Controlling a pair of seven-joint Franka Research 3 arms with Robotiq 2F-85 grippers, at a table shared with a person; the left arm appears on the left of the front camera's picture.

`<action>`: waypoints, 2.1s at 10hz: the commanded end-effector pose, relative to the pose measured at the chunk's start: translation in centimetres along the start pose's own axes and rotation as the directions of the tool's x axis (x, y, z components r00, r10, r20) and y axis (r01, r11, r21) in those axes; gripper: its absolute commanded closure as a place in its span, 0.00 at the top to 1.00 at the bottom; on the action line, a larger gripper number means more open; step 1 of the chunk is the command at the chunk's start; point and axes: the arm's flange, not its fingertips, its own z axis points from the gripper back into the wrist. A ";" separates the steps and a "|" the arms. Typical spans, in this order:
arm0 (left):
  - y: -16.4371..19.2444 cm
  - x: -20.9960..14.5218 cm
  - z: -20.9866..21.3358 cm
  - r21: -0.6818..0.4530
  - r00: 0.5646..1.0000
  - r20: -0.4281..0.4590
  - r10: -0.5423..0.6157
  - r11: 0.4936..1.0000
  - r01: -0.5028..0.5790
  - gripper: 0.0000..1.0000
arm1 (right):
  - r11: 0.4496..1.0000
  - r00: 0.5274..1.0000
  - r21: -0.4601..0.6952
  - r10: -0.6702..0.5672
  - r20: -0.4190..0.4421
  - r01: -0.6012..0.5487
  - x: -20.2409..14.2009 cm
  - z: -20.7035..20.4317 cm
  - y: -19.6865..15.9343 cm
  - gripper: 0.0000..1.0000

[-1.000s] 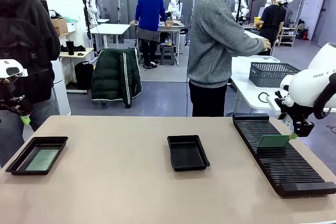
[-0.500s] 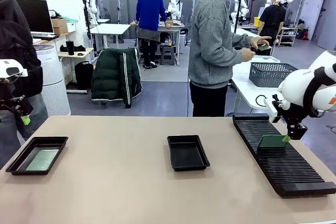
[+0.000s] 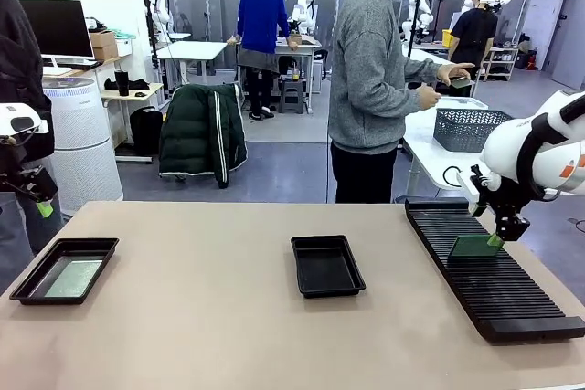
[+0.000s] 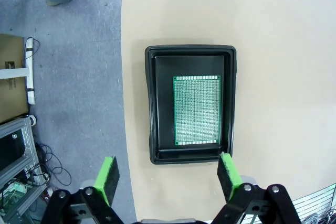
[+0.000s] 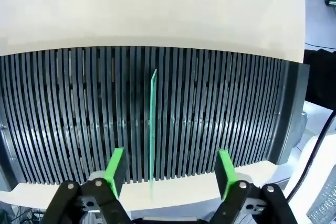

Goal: Inspect and transfer BCBs to ESD trays.
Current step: Pick up the Blank PCB from the PCB Rack and place it in the right ESD tray.

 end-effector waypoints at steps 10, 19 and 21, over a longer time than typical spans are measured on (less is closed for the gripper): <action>0.1 -0.1 -0.4 0.004 1.000 0.012 0.002 1.000 -0.002 1.00 | 0.998 0.999 0.059 0.004 0.034 -0.006 -0.4 -1.1 -0.6 0.29; 0.1 -0.1 -0.4 0.004 1.000 0.012 0.002 1.000 -0.002 1.00 | 0.997 1.000 0.077 -0.006 0.023 0.005 -0.2 -1.1 -1.3 0.05; 0.1 -0.1 -0.4 0.004 1.000 0.012 0.002 1.000 -0.002 1.00 | 0.995 1.000 0.097 -0.005 0.016 0.003 -0.1 -0.9 -1.6 0.00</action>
